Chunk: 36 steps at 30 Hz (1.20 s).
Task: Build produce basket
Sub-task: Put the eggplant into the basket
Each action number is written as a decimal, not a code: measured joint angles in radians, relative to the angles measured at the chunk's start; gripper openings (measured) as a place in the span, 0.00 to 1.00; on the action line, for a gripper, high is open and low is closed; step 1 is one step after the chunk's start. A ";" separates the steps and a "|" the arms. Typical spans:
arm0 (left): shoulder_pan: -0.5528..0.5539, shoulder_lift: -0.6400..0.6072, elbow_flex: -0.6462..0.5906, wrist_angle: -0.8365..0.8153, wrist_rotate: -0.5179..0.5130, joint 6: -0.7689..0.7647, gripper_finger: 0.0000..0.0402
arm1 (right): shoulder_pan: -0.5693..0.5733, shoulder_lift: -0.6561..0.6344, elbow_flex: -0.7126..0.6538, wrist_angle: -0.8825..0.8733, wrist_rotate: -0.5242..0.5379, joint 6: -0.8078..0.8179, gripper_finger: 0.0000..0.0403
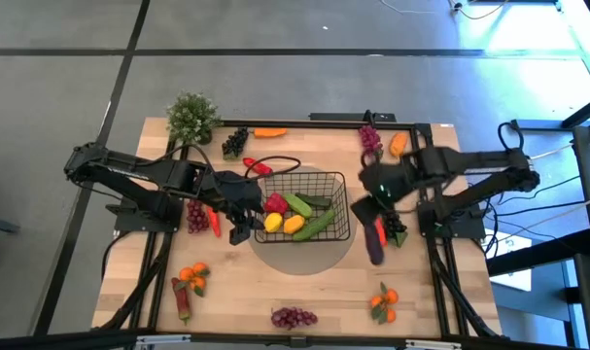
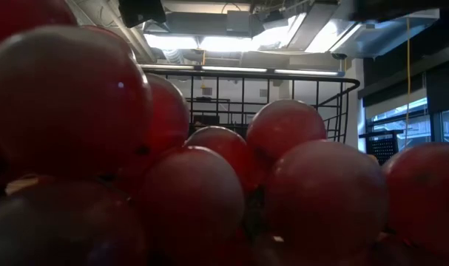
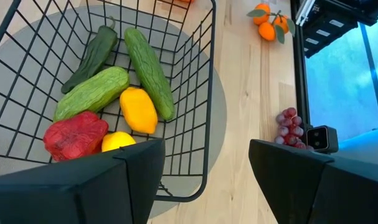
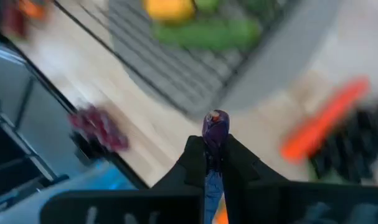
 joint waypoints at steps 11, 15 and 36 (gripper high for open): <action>0.000 0.000 0.000 -0.001 -0.009 0.000 0.55 | -0.265 0.148 0.001 0.283 0.019 -0.350 0.03; 0.000 0.000 0.000 -0.001 -0.038 0.000 0.55 | -0.296 0.241 0.000 0.273 0.006 -0.392 0.03; 0.001 0.000 0.000 -0.009 -0.101 0.001 0.55 | -0.297 0.459 0.000 0.341 -0.060 -0.525 0.16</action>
